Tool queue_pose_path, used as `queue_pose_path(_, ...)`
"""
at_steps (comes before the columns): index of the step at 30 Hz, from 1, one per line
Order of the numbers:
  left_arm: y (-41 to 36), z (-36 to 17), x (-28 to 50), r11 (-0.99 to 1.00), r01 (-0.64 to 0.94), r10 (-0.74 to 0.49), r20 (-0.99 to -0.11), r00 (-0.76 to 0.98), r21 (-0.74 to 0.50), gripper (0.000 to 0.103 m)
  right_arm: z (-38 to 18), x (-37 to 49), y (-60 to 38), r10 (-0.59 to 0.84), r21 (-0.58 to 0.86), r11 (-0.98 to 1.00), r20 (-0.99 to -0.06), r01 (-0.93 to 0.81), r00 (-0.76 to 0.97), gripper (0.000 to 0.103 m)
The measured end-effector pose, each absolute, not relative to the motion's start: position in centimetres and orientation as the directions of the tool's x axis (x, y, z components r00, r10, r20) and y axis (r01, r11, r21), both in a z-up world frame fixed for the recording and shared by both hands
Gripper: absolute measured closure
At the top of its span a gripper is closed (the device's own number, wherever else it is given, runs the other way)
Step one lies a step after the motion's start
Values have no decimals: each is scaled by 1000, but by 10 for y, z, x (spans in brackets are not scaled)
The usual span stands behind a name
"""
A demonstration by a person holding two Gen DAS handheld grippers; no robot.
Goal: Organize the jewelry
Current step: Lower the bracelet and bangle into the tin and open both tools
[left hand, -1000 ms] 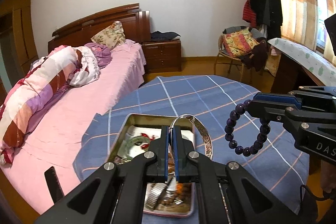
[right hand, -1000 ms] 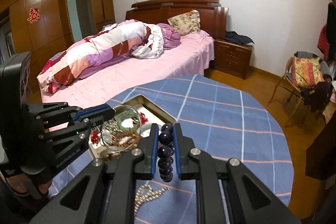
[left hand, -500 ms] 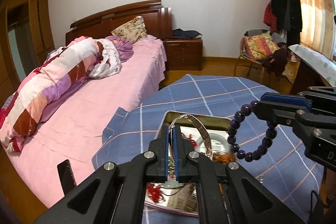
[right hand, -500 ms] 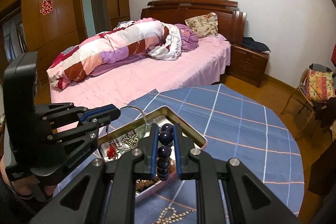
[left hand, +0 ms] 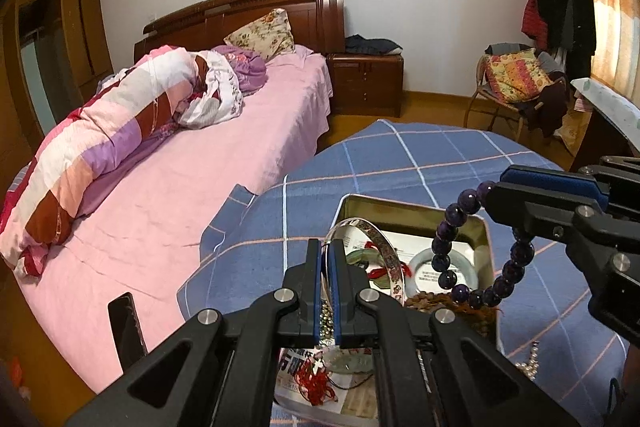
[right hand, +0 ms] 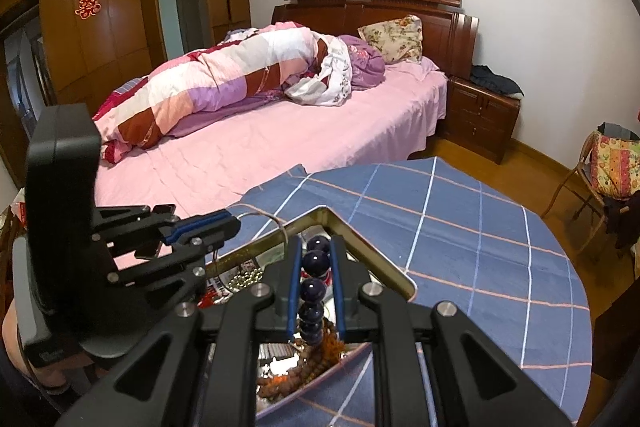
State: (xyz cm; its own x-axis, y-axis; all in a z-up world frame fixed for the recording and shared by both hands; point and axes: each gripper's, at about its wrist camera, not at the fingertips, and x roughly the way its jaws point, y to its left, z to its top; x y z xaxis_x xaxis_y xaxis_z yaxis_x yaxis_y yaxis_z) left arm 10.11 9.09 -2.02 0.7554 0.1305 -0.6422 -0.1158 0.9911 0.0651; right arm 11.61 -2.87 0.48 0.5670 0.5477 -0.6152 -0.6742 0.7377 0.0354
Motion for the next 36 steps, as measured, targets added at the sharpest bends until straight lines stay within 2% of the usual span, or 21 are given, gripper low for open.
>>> queue_pose_path(36,91,-55,131,988,-104,152,-715,683,111,100,-37,162,-15,475,72,793,-695,-605,540,87)
